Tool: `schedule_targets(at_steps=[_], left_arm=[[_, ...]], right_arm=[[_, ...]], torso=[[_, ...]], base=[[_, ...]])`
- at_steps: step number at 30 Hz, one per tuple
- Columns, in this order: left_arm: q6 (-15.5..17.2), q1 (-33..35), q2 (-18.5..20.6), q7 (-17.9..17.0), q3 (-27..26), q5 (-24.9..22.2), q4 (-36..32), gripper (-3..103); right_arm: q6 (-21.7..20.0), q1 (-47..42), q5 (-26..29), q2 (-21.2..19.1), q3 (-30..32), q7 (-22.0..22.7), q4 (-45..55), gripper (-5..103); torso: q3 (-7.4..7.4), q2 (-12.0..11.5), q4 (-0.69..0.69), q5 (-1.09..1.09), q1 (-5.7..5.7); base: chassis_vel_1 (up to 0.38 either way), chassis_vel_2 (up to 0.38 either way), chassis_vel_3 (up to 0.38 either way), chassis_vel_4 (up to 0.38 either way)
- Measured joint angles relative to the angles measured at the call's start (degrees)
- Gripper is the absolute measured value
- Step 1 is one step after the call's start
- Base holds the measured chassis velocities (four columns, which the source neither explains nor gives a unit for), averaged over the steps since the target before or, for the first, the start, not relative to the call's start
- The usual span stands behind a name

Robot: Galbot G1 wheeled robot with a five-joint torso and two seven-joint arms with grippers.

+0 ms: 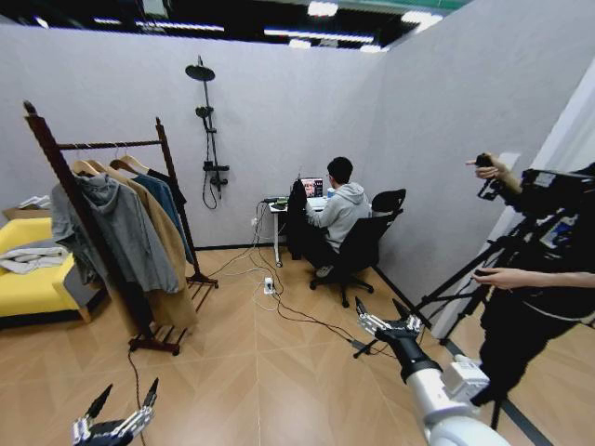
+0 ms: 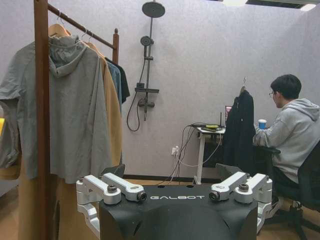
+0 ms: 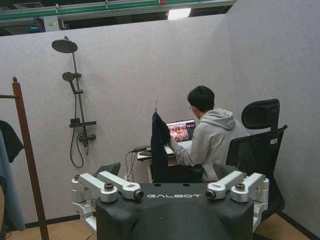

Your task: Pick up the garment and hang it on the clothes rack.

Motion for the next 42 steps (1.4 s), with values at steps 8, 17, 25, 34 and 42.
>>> schedule_targets(at_steps=[8, 17, 25, 34, 42], left_arm=[[0.0, 0.0, 0.0, 0.0, 0.0, 0.0, 0.0, 100], [0.0, 0.0, 0.0, 0.0, 0.0, 0.0, 0.0, 100], [0.0, 0.0, 0.0, 0.0, 0.0, 0.0, 0.0, 100], [0.0, 0.0, 0.0, 0.0, 0.0, 0.0, 0.0, 100], [0.0, 0.0, 0.0, 0.0, 0.0, 0.0, 0.0, 100]], right_arm=[[0.3, -0.6, -1.0, 0.3, -0.5, 0.0, 0.0, 100], [0.9, -1.0, -2.1, 0.7, -1.1, -0.5, 0.0, 100], [0.9, -0.8, -2.1, 0.6, -1.1, -0.5, 0.0, 100], [0.9, -0.9, -2.1, 0.6, -1.0, -0.4, 0.0, 100], [0.8, -1.0, -2.0, 0.4, -0.2, -0.4, 0.0, 100]], torso=[[-0.01, 0.0, 0.01, -0.01, -0.01], [0.01, 0.0, 0.01, 0.06, 0.03], [-0.01, 0.0, 0.0, -0.01, -0.01], [0.0, 0.0, 0.0, 0.05, 0.01], [0.0, 0.0, 0.0, -0.04, 0.01]], base=[[-0.323, 0.304, 0.317, -0.315], [-0.368, 0.361, 0.361, -0.368], [-0.342, 0.353, 0.359, -0.347], [-0.347, 0.367, 0.371, -0.346], [-0.348, 0.347, 0.368, -0.366]])
